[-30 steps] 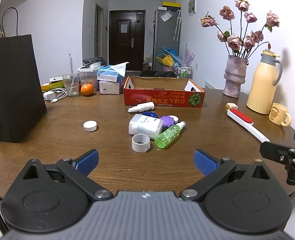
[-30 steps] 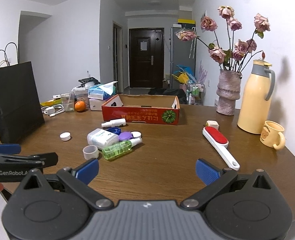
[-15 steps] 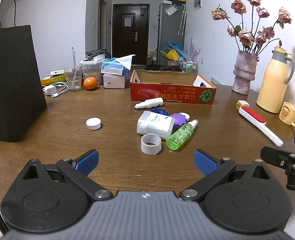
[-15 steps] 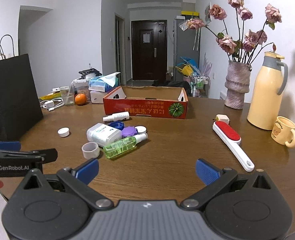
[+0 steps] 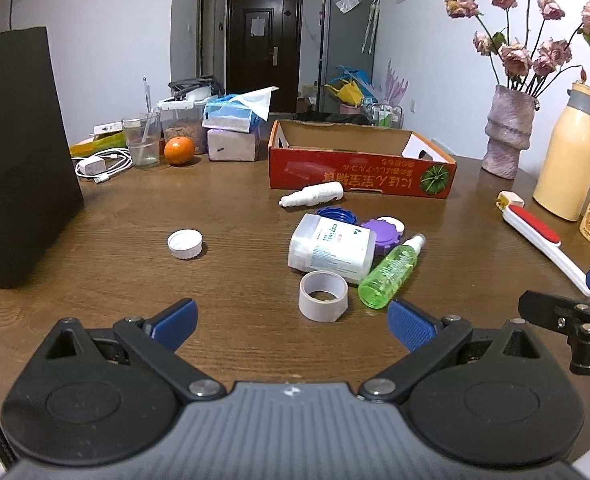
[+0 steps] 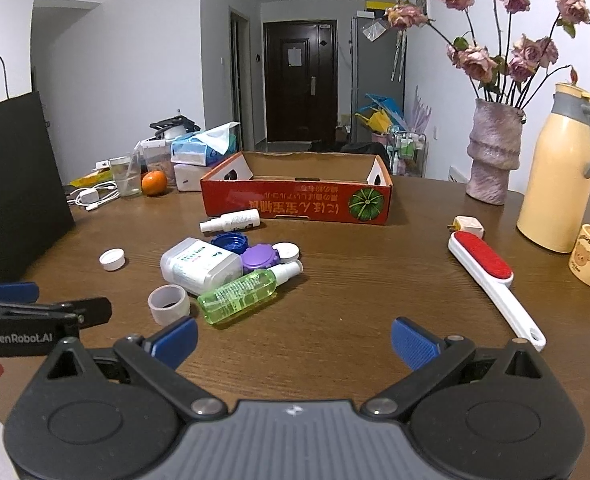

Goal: Organize rigid objects
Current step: 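Reach the left tool to the grey tape roll and close on it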

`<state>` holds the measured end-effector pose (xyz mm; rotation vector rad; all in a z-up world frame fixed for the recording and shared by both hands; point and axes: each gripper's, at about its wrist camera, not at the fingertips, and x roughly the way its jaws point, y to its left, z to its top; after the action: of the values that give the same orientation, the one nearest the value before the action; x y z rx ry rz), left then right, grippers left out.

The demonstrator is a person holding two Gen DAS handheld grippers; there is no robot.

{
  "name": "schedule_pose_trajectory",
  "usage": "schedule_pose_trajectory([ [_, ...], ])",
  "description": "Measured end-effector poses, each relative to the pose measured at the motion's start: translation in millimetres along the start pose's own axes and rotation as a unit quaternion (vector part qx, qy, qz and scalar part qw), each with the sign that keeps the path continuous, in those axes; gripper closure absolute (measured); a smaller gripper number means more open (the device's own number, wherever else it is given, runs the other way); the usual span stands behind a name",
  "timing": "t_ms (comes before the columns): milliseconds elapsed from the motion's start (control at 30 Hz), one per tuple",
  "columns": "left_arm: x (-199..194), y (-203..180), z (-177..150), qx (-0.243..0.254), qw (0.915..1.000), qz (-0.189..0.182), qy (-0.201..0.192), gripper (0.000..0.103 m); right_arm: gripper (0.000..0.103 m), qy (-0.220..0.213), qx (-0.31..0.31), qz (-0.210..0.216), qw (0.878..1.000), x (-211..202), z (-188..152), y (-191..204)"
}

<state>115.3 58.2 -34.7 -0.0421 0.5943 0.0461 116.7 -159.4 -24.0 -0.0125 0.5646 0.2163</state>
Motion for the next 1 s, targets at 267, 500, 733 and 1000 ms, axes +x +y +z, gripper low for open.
schedule_pose_trajectory([
  [267,30,2,3,0.011,0.9998,0.004,0.014,0.0,0.0,0.014,0.002,0.004,1.0,33,8,1],
  [500,59,1,6,0.021,0.9994,-0.004,0.027,0.0,0.0,0.029,0.006,0.006,1.0,60,13,1],
  [733,84,-3,5,0.035,0.9988,-0.003,0.034,0.0,0.0,0.041,0.012,0.003,0.999,82,16,0],
  [1000,109,-9,3,0.048,0.9977,-0.013,0.046,0.014,0.0,0.052,0.017,0.0,0.998,102,19,-2],
])
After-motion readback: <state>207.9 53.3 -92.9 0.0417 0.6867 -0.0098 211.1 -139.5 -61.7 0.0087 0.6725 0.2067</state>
